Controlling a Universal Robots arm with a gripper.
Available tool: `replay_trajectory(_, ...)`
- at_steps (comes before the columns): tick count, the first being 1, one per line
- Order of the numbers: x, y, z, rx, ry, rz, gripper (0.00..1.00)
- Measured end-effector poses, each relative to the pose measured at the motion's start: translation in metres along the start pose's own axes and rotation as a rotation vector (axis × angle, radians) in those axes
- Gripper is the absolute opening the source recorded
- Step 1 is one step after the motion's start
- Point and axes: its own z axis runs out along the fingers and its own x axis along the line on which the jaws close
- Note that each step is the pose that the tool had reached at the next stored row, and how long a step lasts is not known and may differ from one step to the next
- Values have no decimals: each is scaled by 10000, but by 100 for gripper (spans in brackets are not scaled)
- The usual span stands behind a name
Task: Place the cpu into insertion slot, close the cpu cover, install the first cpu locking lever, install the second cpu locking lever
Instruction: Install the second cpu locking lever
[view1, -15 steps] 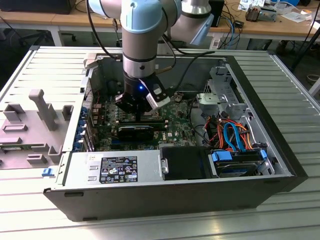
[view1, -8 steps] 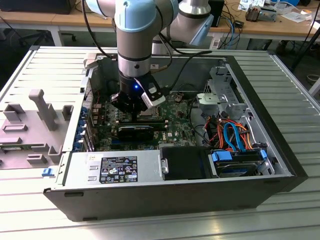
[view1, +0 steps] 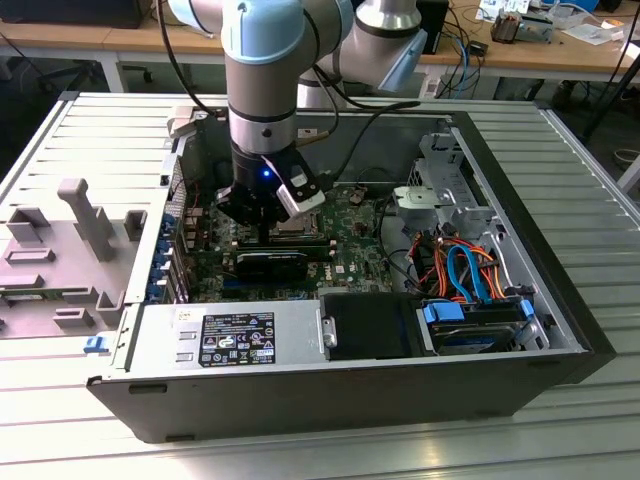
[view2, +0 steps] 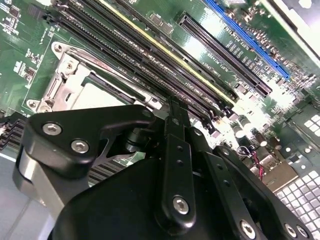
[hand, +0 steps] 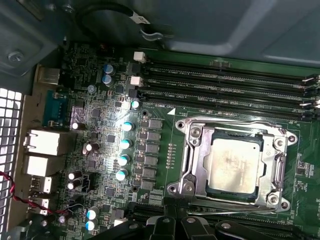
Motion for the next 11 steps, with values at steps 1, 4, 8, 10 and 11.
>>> replay_trajectory(1, 1, -1, -1, -11, -1, -16, 11)
replay_trajectory(4, 1, 0, 1, -156, -22, -58, 11)
replay_trajectory(8, 2, 1, 9, -296, -41, -76, 11)
replay_trajectory(10, 2, 0, 12, -314, -42, -81, 11)
replay_trajectory(11, 2, 0, 13, -318, -43, -84, 11)
